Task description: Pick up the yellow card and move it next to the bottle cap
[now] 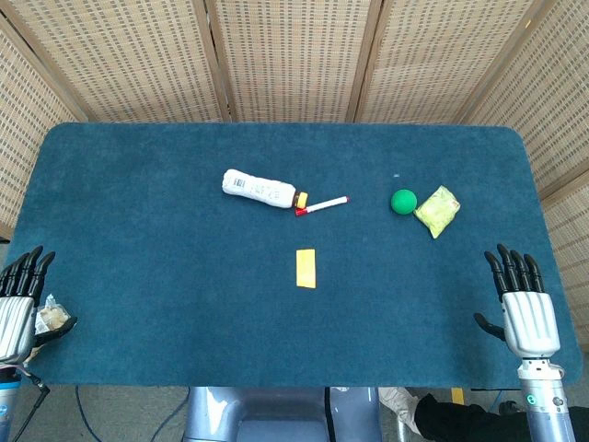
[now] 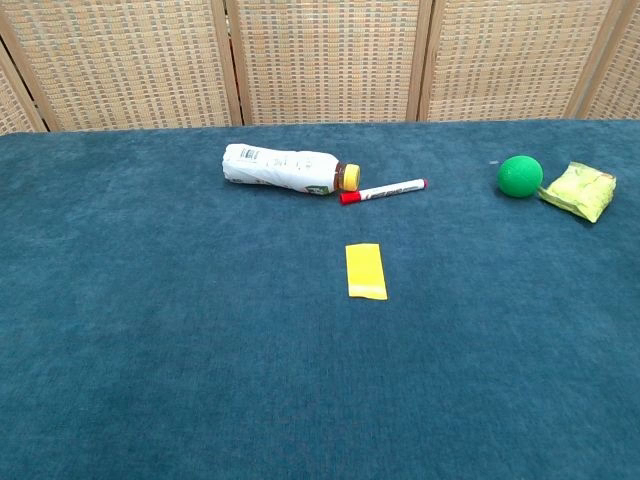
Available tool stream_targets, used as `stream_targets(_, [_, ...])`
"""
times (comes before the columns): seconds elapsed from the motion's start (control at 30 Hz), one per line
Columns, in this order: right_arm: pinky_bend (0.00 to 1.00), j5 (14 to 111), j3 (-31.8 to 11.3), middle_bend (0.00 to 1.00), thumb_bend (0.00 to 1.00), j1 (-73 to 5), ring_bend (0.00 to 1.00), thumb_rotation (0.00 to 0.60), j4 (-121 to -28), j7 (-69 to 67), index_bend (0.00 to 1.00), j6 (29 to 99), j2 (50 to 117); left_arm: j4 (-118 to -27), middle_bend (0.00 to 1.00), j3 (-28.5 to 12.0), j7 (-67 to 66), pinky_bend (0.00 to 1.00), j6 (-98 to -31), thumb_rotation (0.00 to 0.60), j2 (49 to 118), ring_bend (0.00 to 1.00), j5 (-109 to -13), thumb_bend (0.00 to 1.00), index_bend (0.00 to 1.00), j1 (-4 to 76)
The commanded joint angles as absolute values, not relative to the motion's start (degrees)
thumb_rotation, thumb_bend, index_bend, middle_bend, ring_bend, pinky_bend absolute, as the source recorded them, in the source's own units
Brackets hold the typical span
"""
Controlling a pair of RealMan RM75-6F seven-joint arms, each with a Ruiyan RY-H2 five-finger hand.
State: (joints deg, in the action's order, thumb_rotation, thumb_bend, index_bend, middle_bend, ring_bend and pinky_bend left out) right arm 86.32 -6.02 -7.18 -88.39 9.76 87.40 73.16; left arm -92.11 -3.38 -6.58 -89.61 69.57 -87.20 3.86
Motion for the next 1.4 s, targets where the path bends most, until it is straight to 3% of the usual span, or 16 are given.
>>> stream_targets(0.03, [0.0,86.2,-6.0,0.0,0.16,-7.2,0.0,0.6,-88.4,9.8,0.03,87.3,73.2,-92.3,0.0,-3.4,-6.6,0.07,-89.5,0.6,69.5,0.0,-87.1,0.03,0.0,3.9])
stream_targets(1.4, [0.0,86.6,-5.4,0.0,0.16,-8.1,0.0,0.6,-88.9,10.5,0.03,85.3,73.6,-92.4,0.0,-3.2,-6.0,0.07,-89.3,0.6,68.3,0.0,-86.6,0.03,0.0,3.5])
